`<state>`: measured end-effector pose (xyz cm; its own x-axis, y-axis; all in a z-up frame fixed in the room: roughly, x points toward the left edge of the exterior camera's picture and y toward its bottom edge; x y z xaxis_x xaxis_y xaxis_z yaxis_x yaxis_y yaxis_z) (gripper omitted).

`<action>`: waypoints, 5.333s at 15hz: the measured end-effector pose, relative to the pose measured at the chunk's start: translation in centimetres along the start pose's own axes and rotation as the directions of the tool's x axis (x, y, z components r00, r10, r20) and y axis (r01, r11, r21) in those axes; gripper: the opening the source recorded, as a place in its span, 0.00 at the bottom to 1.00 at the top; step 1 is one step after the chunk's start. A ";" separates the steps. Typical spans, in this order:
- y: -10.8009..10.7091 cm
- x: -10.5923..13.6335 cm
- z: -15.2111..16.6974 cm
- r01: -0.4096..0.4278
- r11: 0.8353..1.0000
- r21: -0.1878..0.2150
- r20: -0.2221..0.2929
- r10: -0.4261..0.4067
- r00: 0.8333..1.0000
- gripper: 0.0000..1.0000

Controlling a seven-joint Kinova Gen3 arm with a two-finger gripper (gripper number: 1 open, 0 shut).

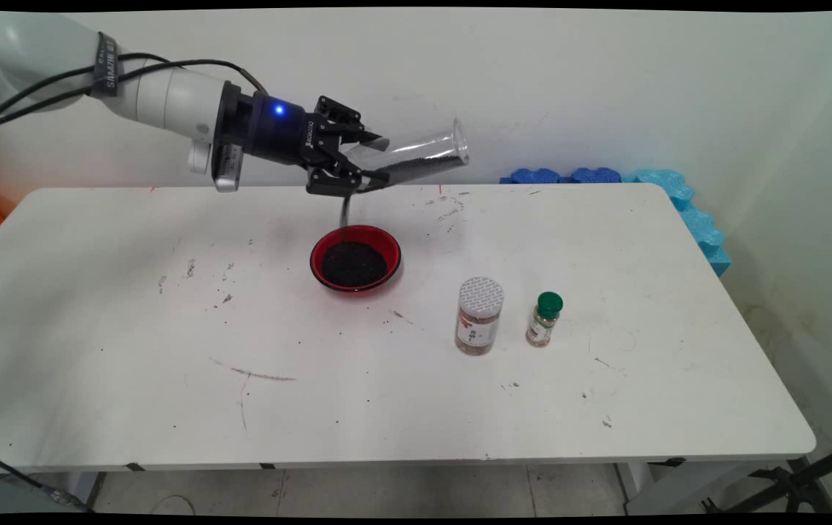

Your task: Pour the black seasoning powder in the red bowl

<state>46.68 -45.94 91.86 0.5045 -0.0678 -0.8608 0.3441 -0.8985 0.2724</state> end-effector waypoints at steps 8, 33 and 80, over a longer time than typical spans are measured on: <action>0.2 0.1 0.6 0.022 1.000 -0.016 0.037 -0.022 0.999 0.00; 0.3 -0.2 1.3 0.063 0.997 -0.053 0.137 -0.055 0.989 0.00; 0.7 -0.5 0.0 -0.173 0.982 -0.077 0.122 0.182 0.976 0.00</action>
<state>46.67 -46.52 92.50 0.4585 -0.2821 -0.8427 0.3118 -0.8370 0.4498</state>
